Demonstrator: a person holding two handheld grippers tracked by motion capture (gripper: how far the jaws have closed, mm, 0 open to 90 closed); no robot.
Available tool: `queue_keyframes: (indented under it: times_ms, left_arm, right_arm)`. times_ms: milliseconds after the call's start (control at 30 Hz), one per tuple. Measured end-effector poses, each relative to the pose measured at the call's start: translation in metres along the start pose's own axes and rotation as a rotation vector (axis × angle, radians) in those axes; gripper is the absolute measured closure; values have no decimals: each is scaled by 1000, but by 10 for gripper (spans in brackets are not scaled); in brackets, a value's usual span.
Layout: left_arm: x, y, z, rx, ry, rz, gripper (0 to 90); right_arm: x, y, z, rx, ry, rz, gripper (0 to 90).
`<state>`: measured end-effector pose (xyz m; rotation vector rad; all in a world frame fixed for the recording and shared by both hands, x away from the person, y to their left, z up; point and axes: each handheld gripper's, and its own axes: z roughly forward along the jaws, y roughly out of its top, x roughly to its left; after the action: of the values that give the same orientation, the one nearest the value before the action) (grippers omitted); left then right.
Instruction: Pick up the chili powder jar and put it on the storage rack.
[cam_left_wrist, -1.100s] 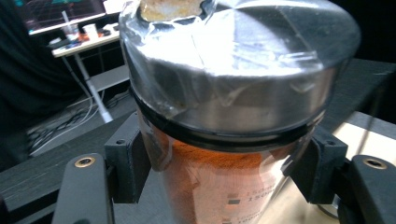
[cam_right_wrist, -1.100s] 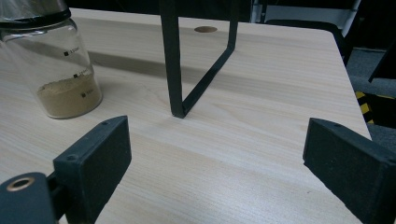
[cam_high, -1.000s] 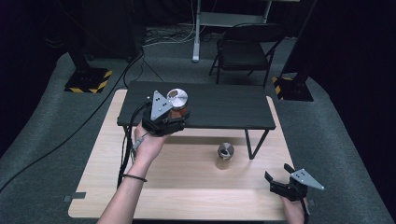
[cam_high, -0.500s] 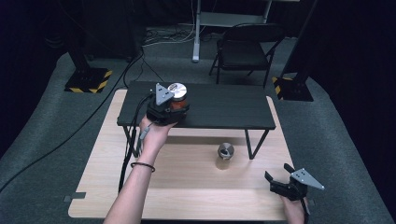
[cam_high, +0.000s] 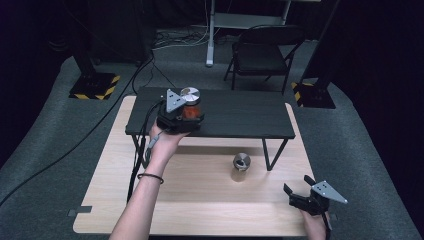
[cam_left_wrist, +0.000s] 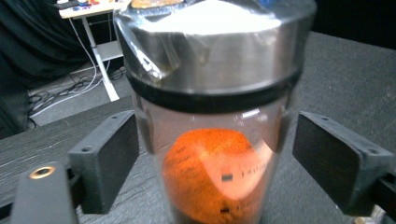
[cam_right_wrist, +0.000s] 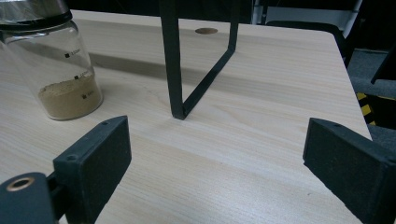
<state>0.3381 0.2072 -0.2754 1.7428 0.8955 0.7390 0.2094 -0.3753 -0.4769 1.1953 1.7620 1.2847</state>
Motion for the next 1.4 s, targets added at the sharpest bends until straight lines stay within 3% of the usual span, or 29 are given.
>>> queue_keyframes:
  times_ms: [133, 400, 567, 900, 1400]
  left_arm:
    - [-1, -3, -8, 4, 2, 35, 120]
    - [7, -14, -28, -10, -8, 37, 117]
    - [14, -26, -45, -39, -17, 15, 117]
    - [12, -69, -75, -79, -52, 18, 119]
    - [15, -142, -99, -37, -55, 0, 101]
  right_arm:
    - [0, 0, 0, 1, -1, 1, 66]
    - [0, 0, 0, 1, -2, -1, 66]
    - [1, 0, 0, 1, -3, -1, 66]
    - [1, 0, 0, -1, -5, 1, 65]
    - [3, -1, -1, -2, -9, 0, 65]
